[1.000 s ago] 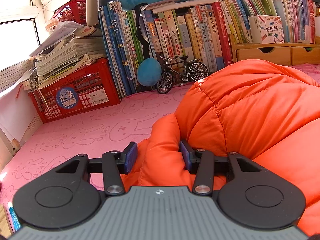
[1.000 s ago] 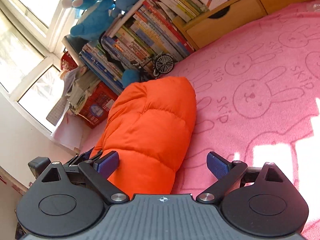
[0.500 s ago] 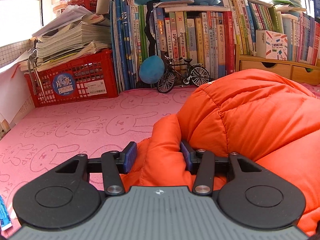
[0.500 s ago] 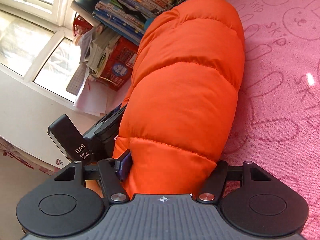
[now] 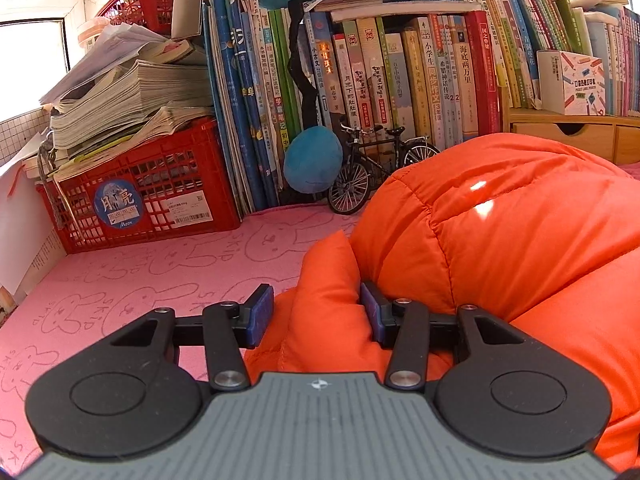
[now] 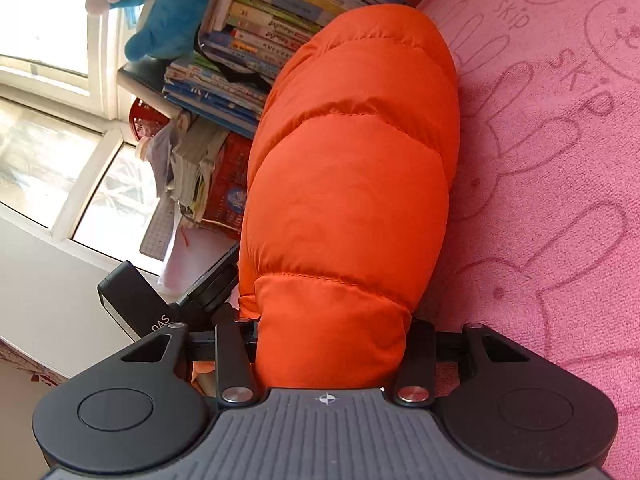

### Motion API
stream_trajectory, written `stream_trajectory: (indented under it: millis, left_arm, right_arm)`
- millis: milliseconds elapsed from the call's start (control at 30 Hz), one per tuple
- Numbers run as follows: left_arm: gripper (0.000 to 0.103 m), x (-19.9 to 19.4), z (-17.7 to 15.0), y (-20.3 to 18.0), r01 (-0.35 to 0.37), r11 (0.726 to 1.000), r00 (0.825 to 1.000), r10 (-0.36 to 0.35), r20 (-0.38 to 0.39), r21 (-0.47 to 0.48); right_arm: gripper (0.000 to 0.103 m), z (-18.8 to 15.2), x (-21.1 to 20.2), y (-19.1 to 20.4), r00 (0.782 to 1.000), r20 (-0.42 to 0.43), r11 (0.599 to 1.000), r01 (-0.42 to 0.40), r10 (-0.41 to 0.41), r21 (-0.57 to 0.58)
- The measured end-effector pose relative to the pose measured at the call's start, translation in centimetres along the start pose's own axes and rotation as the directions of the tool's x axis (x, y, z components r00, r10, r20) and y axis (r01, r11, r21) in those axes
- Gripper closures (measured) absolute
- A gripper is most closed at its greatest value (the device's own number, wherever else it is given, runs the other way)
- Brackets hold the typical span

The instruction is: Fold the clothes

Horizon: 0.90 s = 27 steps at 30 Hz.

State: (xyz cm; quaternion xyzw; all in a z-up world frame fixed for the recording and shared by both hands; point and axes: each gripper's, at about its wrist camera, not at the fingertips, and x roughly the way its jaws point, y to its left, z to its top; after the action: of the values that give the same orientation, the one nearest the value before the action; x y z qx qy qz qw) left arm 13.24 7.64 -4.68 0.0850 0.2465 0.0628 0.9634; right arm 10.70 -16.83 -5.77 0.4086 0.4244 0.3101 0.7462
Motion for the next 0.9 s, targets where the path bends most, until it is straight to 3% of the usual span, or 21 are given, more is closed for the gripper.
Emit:
stream_trajectory:
  millis: [300, 433, 533, 567, 600, 700, 767, 900]
  left_arm:
    - [0.055, 0.0, -0.2, 0.0, -0.005, 1.000, 1.000, 0.005, 0.003, 0.005]
    - [0.055, -0.2, -0.3, -0.2, -0.018, 1.000, 1.000, 0.018, 0.008, 0.015]
    - [0.055, -0.2, -0.3, -0.3, -0.021, 1.000, 1.000, 0.021, 0.009, 0.020]
    - [0.055, -0.2, -0.3, -0.3, -0.024, 0.999, 1.000, 0.024, 0.011, 0.023]
    - [0.055, -0.3, -0.3, -0.4, -0.027, 0.999, 1.000, 0.027, 0.013, 0.026]
    - [0.055, -0.4, -0.3, -0.4, -0.032, 0.999, 0.999, 0.031, 0.017, 0.027]
    - [0.055, -0.4, -0.3, -0.3, -0.031, 0.999, 0.999, 0.031, 0.017, 0.024]
    - [0.055, -0.4, -0.3, 0.0, -0.016, 1.000, 1.000, 0.016, 0.013, 0.007]
  right_arm:
    - [0.053, -0.7, -0.4, 0.7, 1.000, -0.001, 0.994, 0.014, -0.014, -0.110]
    - [0.037, -1.2, -2.3, 2.6, 0.991, 0.055, 0.967, 0.128, -0.119, -0.221]
    - [0.032, -1.8, -5.0, 5.2, 0.957, 0.196, 0.885, 0.275, -0.214, -0.375]
    - [0.032, -2.1, -5.8, 6.6, 0.929, 0.286, 0.834, 0.344, -0.235, -0.431]
    - [0.031, -2.2, -6.2, 7.7, 0.904, 0.356, 0.791, 0.392, -0.236, -0.470]
    - [0.025, -1.6, -5.8, 10.8, 0.848, 0.514, 0.729, 0.434, -0.132, -0.529]
    - [0.024, -0.1, -4.2, 11.7, 0.829, 0.554, 0.723, 0.427, -0.074, -0.543]
    - [0.025, 3.6, 1.8, 12.5, 0.827, 0.547, 0.692, 0.471, -0.131, -0.547]
